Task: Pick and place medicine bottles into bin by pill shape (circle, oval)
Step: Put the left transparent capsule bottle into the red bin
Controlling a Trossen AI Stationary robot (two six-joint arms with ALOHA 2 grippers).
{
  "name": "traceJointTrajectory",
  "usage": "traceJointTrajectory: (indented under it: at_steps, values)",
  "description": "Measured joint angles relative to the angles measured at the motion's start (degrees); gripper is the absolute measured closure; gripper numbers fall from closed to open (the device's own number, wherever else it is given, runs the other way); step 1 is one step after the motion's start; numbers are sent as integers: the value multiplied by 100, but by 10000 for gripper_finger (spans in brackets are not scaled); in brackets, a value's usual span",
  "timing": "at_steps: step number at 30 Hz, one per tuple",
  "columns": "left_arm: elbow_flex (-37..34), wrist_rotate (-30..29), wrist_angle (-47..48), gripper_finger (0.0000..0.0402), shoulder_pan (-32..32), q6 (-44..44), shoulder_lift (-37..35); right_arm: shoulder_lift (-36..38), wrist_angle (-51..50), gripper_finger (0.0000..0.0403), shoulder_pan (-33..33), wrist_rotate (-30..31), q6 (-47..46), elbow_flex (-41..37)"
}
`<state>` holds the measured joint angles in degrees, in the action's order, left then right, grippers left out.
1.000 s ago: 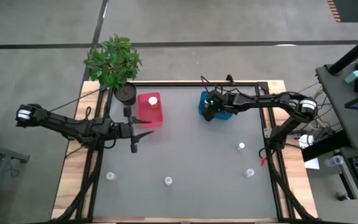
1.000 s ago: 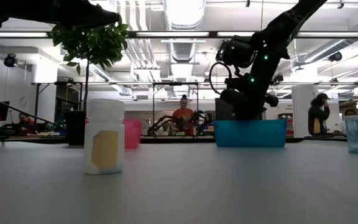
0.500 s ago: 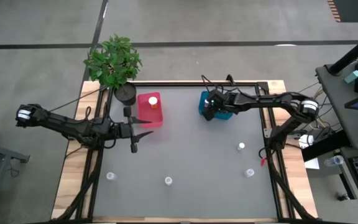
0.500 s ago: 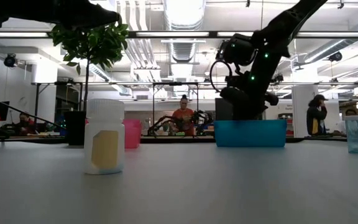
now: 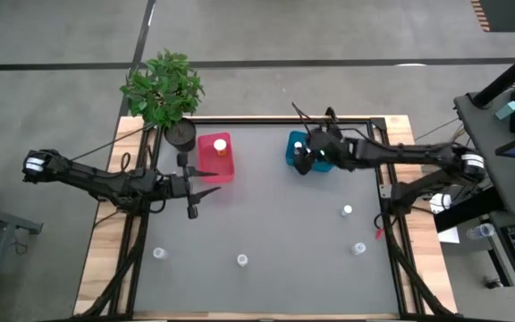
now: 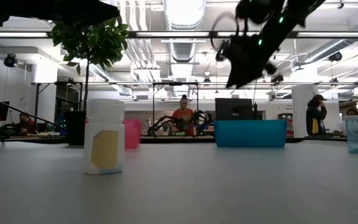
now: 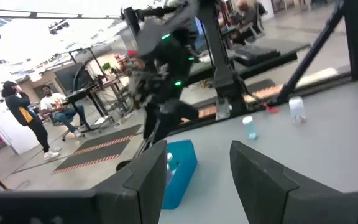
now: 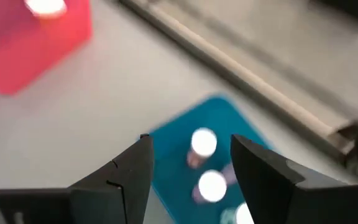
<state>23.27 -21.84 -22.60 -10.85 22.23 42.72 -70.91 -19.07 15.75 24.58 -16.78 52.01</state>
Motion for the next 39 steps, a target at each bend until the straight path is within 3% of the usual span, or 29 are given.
traceJointTrajectory:
  at_steps: [5, 13, 21, 31, 36, 39]
  values:
    - [-2, 2, -40, 244, -1, -690, 2, 572, 649, 211, -1077, 1108, 864, -241]
    - [16, 7, -76, 244, -4, -1903, 503, 1138, 1324, 216, -2066, 591, 1842, -697]
    - [179, 39, -131, 244, -43, -2638, 1136, 1142, 1478, 216, -2241, 467, 2293, -778]
    - [417, 54, -288, 244, -238, -2839, 1656, 1128, 3964, 216, -2237, -473, 3561, -1716]
    - [636, 62, -186, 244, -240, -3573, 1898, 1192, 4953, 216, -2199, -555, 4363, -2025]
    - [829, 305, 107, 244, -240, -4207, 2030, 1333, 4953, 216, -2172, -638, 4593, -2073]
